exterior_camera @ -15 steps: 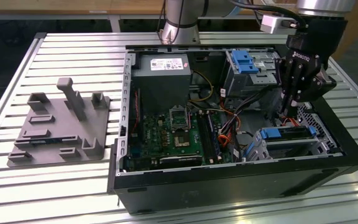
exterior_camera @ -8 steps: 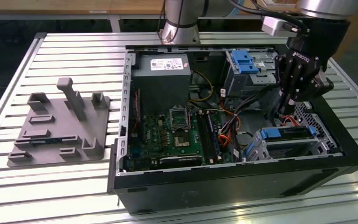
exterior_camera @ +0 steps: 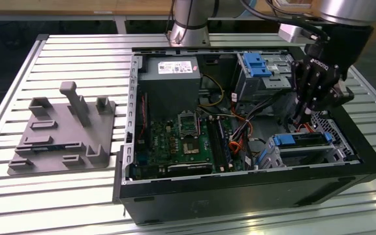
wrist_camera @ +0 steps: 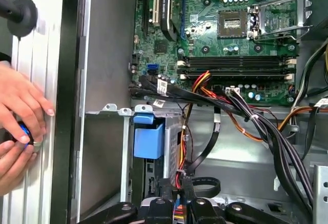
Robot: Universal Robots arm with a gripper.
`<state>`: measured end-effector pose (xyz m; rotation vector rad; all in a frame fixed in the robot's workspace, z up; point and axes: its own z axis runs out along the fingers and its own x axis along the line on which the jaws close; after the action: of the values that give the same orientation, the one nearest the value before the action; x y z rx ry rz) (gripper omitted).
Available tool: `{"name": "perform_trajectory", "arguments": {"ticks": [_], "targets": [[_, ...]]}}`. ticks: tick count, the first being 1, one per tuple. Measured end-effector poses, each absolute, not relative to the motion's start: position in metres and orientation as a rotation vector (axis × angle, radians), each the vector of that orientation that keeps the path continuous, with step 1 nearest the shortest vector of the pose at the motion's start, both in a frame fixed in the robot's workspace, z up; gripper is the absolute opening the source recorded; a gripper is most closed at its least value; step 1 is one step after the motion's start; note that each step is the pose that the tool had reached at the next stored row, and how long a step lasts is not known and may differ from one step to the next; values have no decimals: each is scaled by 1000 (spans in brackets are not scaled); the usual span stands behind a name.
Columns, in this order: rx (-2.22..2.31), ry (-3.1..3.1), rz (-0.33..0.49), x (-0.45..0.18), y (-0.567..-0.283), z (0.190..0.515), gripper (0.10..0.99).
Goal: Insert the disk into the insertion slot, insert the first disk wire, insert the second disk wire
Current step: 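Insert the second disk wire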
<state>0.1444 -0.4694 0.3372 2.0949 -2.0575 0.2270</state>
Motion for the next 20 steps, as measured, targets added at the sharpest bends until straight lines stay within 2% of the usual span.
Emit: {"name": "perform_trajectory", "arguments": {"ticks": [9,20], "targets": [[2160,-2118,110,145,-479,337,196],[2194,-2149,45,145,-498,338,196]]}}
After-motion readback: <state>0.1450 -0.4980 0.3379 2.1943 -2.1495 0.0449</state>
